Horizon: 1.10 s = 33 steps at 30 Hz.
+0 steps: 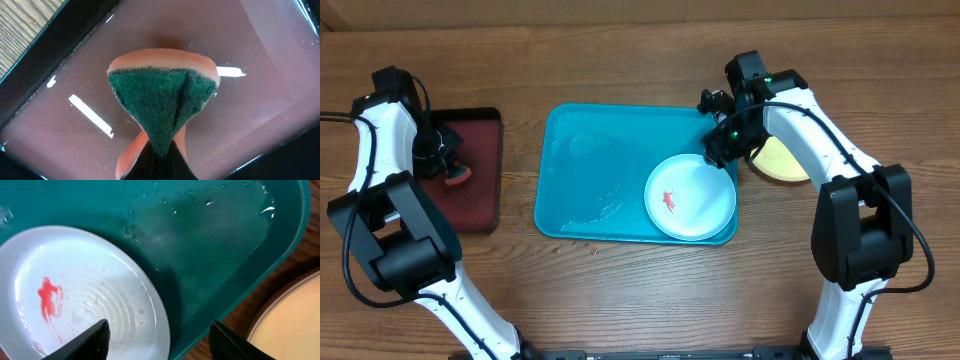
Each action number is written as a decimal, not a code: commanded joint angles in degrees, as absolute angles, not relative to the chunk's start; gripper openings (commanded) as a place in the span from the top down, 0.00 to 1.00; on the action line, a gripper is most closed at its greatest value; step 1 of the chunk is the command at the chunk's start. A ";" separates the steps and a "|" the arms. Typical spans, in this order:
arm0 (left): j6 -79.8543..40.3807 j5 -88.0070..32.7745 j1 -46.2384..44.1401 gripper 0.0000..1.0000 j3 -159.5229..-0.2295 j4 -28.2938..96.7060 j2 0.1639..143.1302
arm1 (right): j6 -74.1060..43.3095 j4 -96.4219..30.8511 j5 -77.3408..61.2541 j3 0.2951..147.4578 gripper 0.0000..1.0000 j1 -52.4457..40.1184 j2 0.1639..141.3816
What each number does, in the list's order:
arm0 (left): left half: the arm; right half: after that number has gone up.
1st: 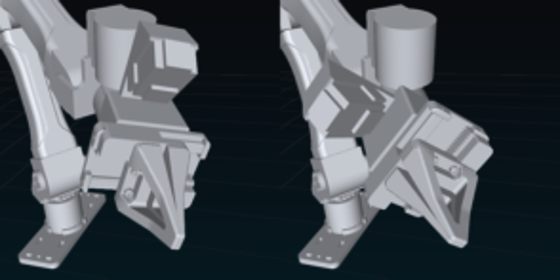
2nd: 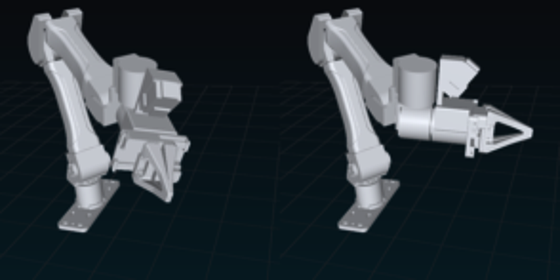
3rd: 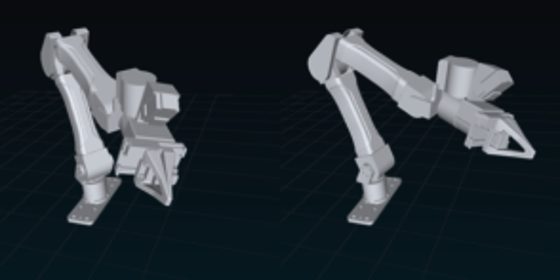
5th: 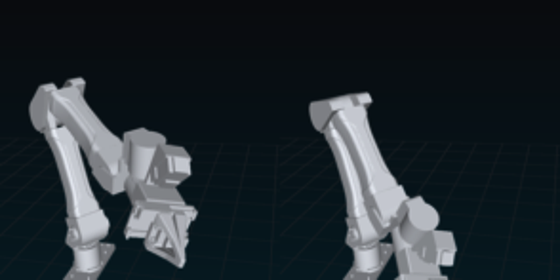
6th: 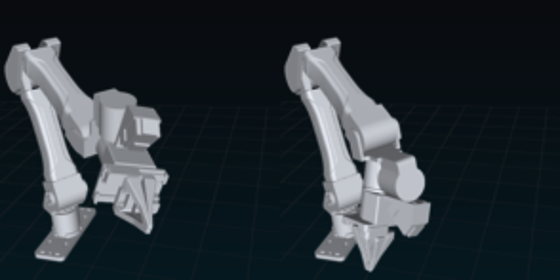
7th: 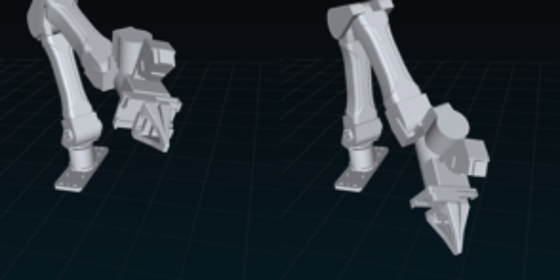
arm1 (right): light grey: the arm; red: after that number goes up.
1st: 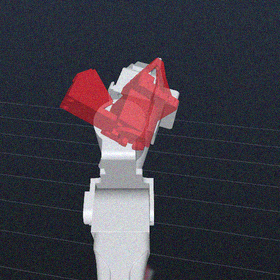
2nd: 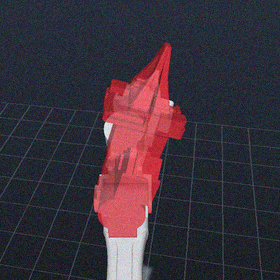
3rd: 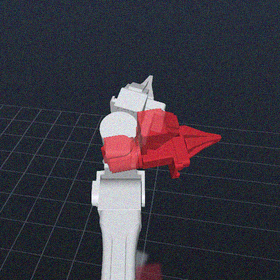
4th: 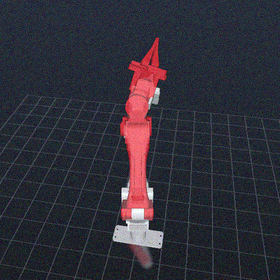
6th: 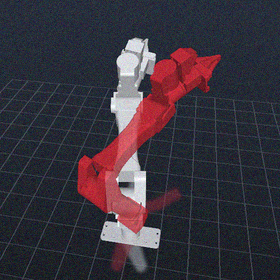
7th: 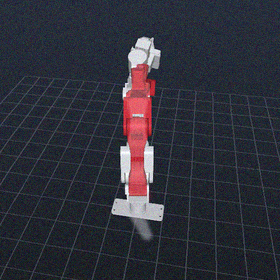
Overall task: Clean dirty plates on tray and stack at the side
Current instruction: 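Reach the right gripper to the light-blue plate rim and grip it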
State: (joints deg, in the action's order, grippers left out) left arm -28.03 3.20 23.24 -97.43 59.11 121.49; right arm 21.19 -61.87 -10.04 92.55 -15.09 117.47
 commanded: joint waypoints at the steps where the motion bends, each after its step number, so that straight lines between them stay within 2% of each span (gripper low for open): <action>1: -25.74 2.83 22.96 0.96 -97.73 59.05 120.99 | 23.83 -61.98 -7.99 90.32 0.35 -15.00 115.04; 8: -25.71 0.36 22.96 0.96 -97.73 58.65 120.99 | 23.79 -61.30 -9.54 85.84 0.40 -15.00 115.04; 13: -25.69 0.38 22.96 0.96 -97.73 58.61 120.99 | 22.06 -61.30 -10.55 85.52 0.54 -15.11 115.04; 21: -25.63 0.38 22.96 0.96 -97.73 59.11 120.99 | 21.19 -62.04 -10.35 85.43 0.64 -15.27 115.22; 24: -25.45 0.36 22.96 0.96 -97.73 59.13 120.99 | 20.97 -61.78 -10.39 85.08 0.72 -15.27 115.22; 33: -25.43 -0.49 22.96 0.96 -97.73 59.13 120.99 | 19.44 -59.61 -10.52 81.93 0.73 -15.42 115.33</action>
State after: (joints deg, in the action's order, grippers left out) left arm -26.57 0.80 23.24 -97.43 59.07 121.49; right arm 20.75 -60.62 -10.00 83.72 -15.09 117.43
